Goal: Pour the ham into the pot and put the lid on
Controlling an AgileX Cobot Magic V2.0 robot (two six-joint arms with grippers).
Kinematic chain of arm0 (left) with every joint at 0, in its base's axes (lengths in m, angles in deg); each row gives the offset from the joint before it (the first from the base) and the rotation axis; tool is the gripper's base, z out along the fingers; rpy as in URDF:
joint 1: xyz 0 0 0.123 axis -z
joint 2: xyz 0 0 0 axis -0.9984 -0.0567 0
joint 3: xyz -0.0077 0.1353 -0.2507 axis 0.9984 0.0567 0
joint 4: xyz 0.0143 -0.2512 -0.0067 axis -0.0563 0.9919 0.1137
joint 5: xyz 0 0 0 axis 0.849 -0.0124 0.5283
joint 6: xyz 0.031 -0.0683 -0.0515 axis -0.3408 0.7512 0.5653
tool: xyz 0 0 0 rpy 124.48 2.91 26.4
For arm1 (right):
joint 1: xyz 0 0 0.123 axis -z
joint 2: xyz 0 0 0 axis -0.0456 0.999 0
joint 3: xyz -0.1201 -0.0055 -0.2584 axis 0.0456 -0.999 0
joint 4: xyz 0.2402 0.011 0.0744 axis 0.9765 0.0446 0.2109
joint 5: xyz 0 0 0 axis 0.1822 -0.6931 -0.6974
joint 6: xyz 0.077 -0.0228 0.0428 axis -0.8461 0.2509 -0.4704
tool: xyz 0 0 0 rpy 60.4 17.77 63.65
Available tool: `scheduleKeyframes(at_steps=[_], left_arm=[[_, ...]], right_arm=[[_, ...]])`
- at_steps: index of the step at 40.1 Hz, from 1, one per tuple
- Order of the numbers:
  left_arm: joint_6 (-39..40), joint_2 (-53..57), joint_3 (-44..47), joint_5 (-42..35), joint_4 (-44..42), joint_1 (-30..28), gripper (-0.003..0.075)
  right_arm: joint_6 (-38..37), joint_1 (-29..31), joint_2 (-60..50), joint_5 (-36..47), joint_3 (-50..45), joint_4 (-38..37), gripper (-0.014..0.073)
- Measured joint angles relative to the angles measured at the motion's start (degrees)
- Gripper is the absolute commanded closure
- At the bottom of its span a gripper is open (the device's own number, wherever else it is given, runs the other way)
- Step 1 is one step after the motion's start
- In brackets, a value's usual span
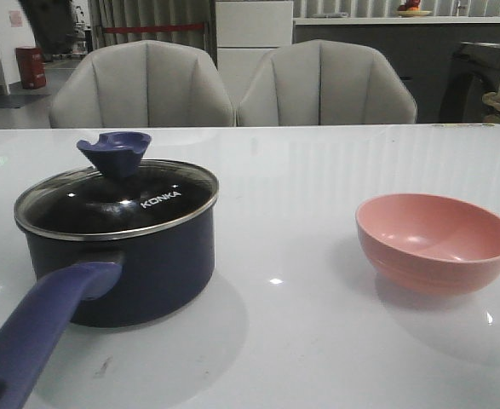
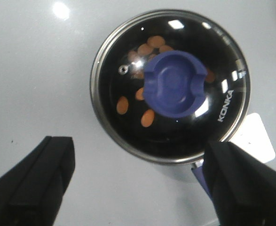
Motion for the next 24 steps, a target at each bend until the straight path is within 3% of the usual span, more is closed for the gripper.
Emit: scheduleKeyframes(at_steps=[18,24], left_arm=[[0.00,34.78,31.16,-21.03,-0.27,-5.68,0.0127],[0.00,46.78,40.83,-27.74,-0.27,-5.68,0.0176]], right_arm=[[0.00,0.00,0.00,0.00,0.00,0.00,0.0433],[0.00,0.00,0.00,0.00,0.00,0.00,0.0433]])
